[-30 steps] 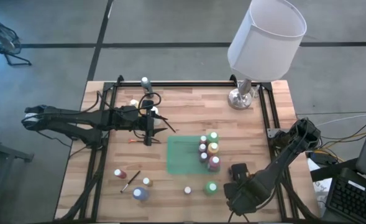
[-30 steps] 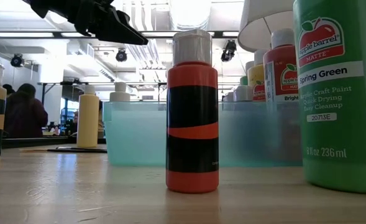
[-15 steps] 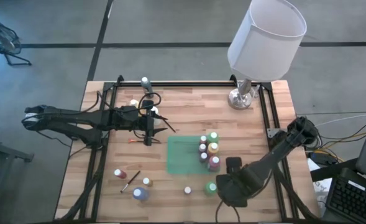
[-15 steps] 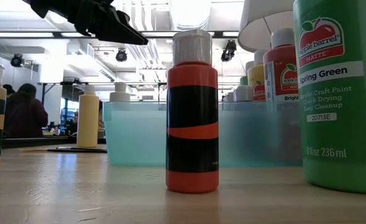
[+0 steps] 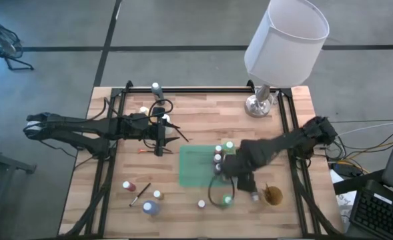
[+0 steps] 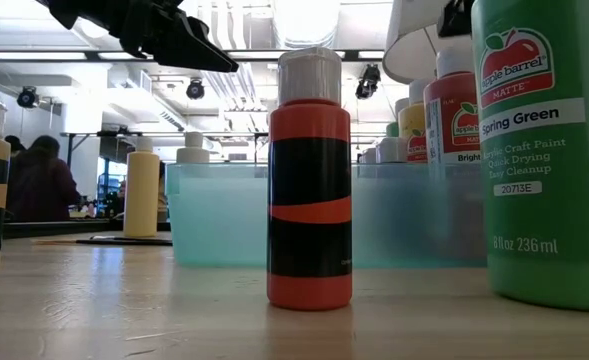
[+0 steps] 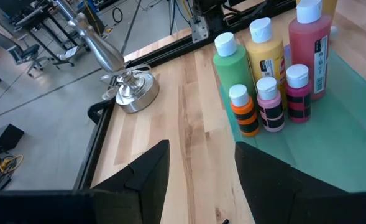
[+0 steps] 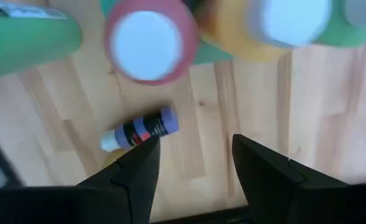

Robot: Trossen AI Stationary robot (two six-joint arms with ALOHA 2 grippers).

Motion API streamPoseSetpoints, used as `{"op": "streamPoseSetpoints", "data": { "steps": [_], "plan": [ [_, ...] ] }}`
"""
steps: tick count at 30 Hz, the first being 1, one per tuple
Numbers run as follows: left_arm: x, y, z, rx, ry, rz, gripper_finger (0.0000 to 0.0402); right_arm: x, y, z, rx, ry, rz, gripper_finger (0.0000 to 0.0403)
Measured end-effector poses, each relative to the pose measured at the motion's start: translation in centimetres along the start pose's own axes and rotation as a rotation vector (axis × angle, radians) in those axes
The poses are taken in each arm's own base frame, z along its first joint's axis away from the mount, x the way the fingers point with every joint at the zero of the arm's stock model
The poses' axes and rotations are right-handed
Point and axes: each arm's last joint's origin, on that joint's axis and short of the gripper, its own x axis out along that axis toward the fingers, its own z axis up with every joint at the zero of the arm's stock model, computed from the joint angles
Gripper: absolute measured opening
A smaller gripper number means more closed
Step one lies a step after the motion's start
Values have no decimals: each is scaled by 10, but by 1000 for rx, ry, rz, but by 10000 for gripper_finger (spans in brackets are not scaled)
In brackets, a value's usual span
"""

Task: Pick & Place Paint Supplies
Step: Put the purple paint bottle into the green bin

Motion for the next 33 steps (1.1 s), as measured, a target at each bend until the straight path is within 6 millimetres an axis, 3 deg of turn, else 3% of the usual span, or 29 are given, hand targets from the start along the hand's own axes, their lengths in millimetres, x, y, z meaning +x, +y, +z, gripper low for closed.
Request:
{"op": "streamPoseSetpoints", "data": {
  "steps": [6,12,16,26,33],
  "plan": [
    [0,0,0,0,0,0,188,-4,-47,-3,172,45,83,199],
    [0,0,0,0,0,0,188,-5,-71,-18,324,-11,207,195],
    [0,0,0,0,0,0,188,8,-77,-29,377,-54,236,202],
    [0,0,0,0,0,0,188,69,-80,-49,491,-23,293,218],
    [0,0,0,0,0,0,188,88,-81,-55,642,73,312,246]
  ]
}}
